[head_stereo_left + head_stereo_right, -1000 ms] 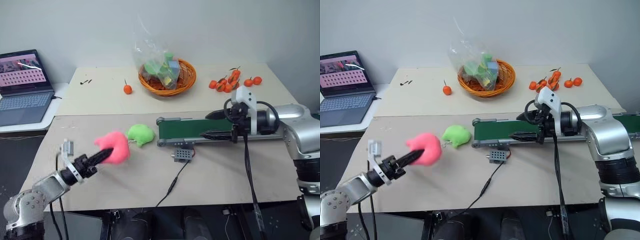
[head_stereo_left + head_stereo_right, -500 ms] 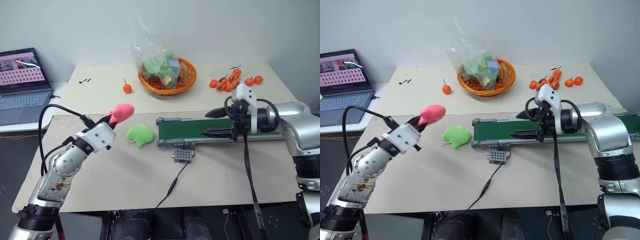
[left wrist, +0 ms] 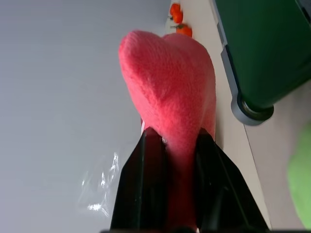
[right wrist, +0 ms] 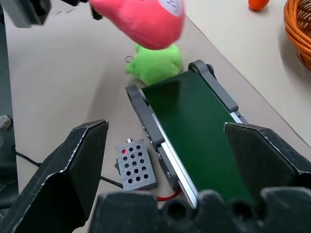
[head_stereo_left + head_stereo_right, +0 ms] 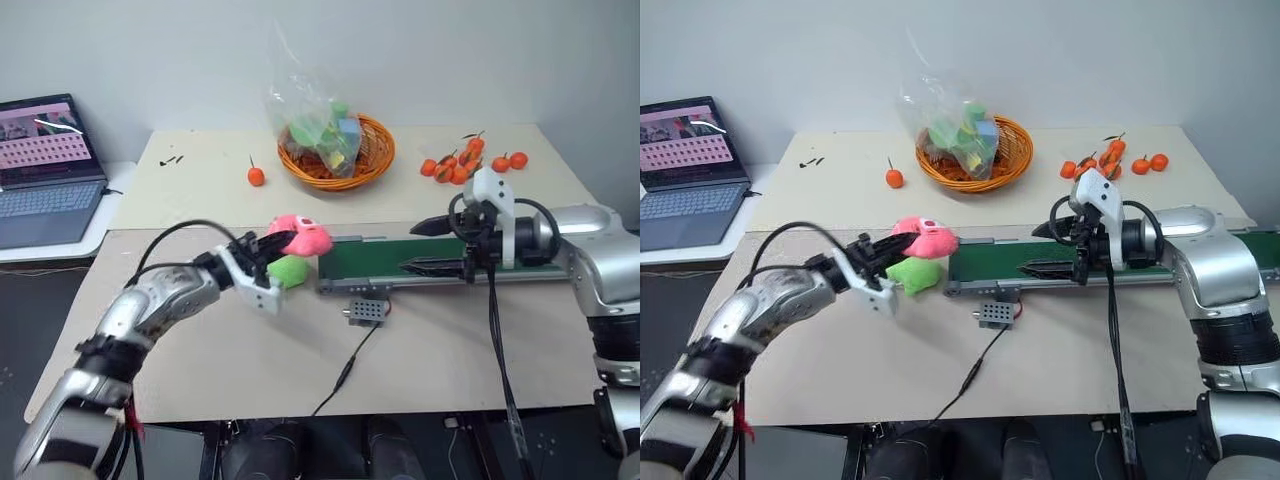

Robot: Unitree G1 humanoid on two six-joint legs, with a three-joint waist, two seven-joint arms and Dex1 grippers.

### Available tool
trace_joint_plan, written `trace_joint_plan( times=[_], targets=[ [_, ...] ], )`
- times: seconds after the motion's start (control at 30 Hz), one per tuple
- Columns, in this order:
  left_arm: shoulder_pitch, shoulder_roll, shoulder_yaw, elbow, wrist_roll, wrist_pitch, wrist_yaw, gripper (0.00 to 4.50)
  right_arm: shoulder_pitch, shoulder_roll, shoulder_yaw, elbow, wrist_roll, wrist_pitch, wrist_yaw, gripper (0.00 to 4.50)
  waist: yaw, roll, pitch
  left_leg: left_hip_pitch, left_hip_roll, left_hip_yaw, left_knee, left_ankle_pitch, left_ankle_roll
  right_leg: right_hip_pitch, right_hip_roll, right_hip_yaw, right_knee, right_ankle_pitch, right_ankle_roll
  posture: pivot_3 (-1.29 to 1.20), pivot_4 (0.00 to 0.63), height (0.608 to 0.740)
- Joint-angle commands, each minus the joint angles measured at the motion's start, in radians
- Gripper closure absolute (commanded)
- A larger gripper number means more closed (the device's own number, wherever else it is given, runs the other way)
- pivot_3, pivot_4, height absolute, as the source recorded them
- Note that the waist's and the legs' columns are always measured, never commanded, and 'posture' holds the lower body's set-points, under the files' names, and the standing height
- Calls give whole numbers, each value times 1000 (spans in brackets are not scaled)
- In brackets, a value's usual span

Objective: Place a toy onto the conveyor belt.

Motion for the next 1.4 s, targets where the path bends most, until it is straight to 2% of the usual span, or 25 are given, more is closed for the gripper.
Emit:
trace_joint_plan(
  times=[0.03,0.17,0.33,0.7,0.8,0.83,0.87,1.03,1.07,1.1,1.37,1.4],
  targets=[
    [-148,-47,-74,194,66,-81,82,3860,27,-26,-64,-75,36,33,-28,0,-2,0,0,0,0,2,0,0,1,0,0,0,0,0,0,0,150,740],
    [-257,-109,-145,382,95,-147,128,3860,64,-42,-96,-120,59,63,-55,0,-7,0,0,0,0,6,1,-2,3,-1,-1,0,0,1,2,0,150,740],
    [-345,-165,-219,515,149,-180,212,3860,113,-73,-141,-170,83,96,-78,0,-3,-1,0,0,0,9,2,-3,5,-2,-1,0,0,2,3,0,150,740],
    [-401,-205,-315,621,212,-197,310,3860,153,-99,-174,-212,125,126,-122,0,-2,-1,0,-1,0,10,6,-3,5,-1,-1,1,-1,5,5,0,150,740],
    [-406,-199,-343,630,212,-236,275,3108,157,-103,-174,-215,129,125,-126,0,-2,-1,0,-2,0,10,8,-3,5,-1,-1,1,-1,6,6,0,150,740],
    [-405,-197,-345,635,203,-244,261,2586,158,-104,-174,-215,129,123,-126,0,-3,-1,0,-2,0,11,8,-3,6,-1,-1,1,-1,6,6,0,150,740],
    [-405,-194,-347,636,199,-248,253,2421,157,-104,-173,-213,128,121,-126,0,-4,-1,0,-2,0,11,9,-3,6,0,-1,1,-1,7,6,0,150,740],
    [-398,-171,-332,639,154,-268,202,493,139,-101,-155,-199,128,110,-127,0,-4,-1,0,-3,0,11,15,-4,8,0,-1,1,1,7,7,0,150,740],
    [-394,-163,-326,636,141,-272,189,277,134,-99,-149,-193,125,106,-126,0,-5,-1,0,-3,0,11,15,-5,8,0,-1,1,0,8,7,0,150,740],
    [-388,-155,-320,635,126,-269,171,106,129,-97,-143,-187,123,102,-125,0,-6,-1,0,-3,0,11,15,-6,11,0,-1,2,0,8,7,0,150,740],
    [-349,-110,-257,624,5,-221,47,106,77,-89,-98,-131,105,66,-105,0,-10,-1,0,-1,1,11,15,-7,12,0,0,1,2,10,6,0,150,740],
    [-334,-115,-221,625,-79,-222,-14,106,71,-88,-93,-127,103,64,-102,0,-10,-1,0,-2,1,11,16,-7,12,0,0,1,1,10,6,0,150,740]
  ],
)
